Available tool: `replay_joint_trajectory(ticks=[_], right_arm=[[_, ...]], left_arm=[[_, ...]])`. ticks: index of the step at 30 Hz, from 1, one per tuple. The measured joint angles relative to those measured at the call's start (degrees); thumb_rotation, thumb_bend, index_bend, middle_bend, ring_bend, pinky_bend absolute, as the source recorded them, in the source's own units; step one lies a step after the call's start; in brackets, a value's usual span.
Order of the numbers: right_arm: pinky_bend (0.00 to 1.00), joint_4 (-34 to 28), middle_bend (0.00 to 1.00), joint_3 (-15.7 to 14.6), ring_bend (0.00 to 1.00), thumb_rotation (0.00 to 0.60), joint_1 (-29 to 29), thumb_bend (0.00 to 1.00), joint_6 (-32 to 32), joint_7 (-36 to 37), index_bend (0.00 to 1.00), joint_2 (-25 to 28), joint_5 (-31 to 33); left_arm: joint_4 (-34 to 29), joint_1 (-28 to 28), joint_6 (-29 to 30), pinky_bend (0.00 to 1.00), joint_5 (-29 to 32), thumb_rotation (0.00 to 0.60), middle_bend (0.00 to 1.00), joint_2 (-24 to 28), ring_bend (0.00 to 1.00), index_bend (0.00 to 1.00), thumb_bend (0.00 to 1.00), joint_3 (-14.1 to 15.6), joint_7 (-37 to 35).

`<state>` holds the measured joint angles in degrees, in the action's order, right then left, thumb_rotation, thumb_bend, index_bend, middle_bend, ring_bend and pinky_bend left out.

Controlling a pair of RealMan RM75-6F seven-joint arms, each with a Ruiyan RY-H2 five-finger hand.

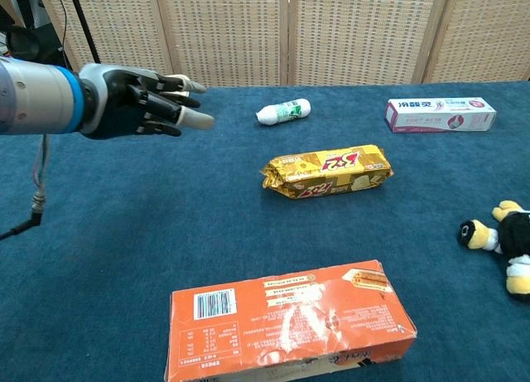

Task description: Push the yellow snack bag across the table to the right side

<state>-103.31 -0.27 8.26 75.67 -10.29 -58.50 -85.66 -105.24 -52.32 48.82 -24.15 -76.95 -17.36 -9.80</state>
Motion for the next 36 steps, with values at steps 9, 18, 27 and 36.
replay_joint_trajectory(ticks=[9, 18, 27, 36], right_arm=[[0.08, 0.1, 0.00, -0.2, 0.00, 0.600, 0.3, 0.23, -0.5, -1.5, 0.01, -0.9, -0.2], [0.08, 0.1, 0.00, -0.5, 0.00, 0.600, 0.4, 0.24, -0.5, -2.8, 0.01, -1.6, -0.7], [0.08, 0.1, 0.00, -0.7, 0.00, 0.600, 0.3, 0.24, -0.3, -4.1, 0.01, -2.2, -1.0], [0.08, -0.5, 0.00, -0.5, 0.00, 0.600, 0.4, 0.24, 0.1, -5.7, 0.01, -2.9, -1.5]], left_arm=[[-5.7, 4.5, 12.7, 0.01, -11.2, 0.600, 0.00, 6.8, 0.00, 0.00, 0.32, 8.0, 13.5], [-6.6, 13.4, 27.5, 0.01, -28.4, 0.600, 0.00, 9.0, 0.00, 0.00, 0.32, 18.1, 22.8], [-4.3, 25.6, 36.4, 0.01, -41.6, 0.600, 0.00, 8.3, 0.00, 0.00, 0.32, 27.5, 25.6], [0.5, 33.8, 40.5, 0.01, -48.6, 0.600, 0.00, 6.4, 0.00, 0.00, 0.32, 30.3, 22.8]])
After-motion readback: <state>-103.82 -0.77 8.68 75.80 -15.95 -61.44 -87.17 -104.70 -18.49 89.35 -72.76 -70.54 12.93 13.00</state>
